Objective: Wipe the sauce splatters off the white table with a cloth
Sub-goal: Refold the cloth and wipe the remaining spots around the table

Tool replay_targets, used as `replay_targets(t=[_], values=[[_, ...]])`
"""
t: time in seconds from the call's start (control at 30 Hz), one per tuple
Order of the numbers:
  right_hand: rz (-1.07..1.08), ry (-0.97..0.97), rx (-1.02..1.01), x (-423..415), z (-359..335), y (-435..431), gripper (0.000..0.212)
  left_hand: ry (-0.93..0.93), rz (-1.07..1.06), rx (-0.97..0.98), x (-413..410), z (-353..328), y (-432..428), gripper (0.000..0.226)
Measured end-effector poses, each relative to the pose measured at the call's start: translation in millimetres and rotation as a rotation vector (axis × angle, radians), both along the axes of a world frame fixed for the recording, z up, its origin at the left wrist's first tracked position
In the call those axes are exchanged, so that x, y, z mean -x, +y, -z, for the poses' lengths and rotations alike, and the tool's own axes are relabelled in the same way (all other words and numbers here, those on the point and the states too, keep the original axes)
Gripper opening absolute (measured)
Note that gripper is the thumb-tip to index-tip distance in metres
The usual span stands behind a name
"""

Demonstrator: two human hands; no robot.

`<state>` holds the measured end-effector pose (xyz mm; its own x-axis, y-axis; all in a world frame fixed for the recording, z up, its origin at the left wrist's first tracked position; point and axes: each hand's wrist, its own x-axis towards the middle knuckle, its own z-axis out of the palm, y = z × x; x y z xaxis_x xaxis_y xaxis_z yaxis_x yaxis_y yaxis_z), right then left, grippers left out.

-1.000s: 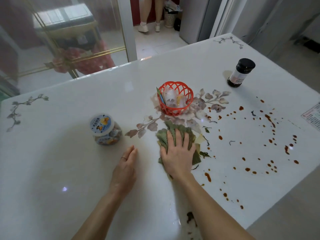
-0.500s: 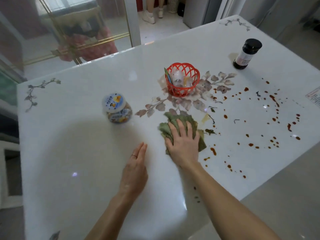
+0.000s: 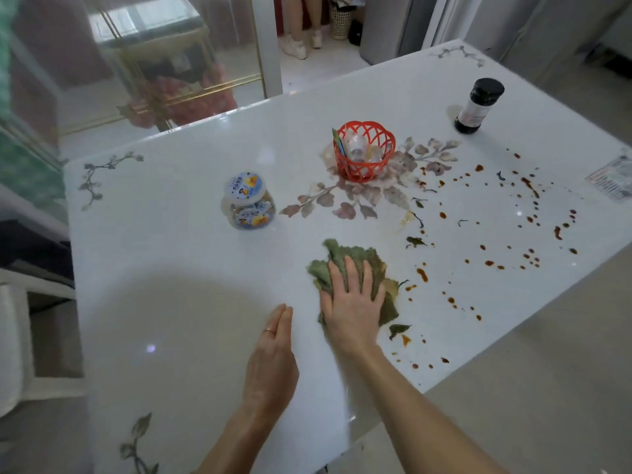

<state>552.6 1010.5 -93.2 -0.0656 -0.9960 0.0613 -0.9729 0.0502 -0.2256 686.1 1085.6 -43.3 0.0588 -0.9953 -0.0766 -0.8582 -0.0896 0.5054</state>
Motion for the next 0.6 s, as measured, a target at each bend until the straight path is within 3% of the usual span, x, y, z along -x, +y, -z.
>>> replay_targets(t=[0.13,0.2,0.37,0.47,0.6], values=[[-0.207,0.025,0.032,-10.7,1.6,71.8,0.052,0.011,0.025,-0.007,6.0,3.7,6.1,0.066],[-0.306,0.026,0.024,7.4,3.3,67.0,0.051,0.022,0.041,-0.001,9.9,4.6,7.5,0.066],[-0.160,-0.001,-0.045,29.9,-0.2,17.4,0.055,-0.026,0.062,0.028,7.8,7.2,12.7,0.062],[-0.055,-0.017,-0.011,11.6,-1.8,46.9,0.052,-0.014,0.057,0.030,4.9,8.3,20.6,0.065],[-0.261,0.019,0.022,12.1,2.5,109.6,0.052,0.016,0.078,0.022,10.7,12.7,27.6,0.063]])
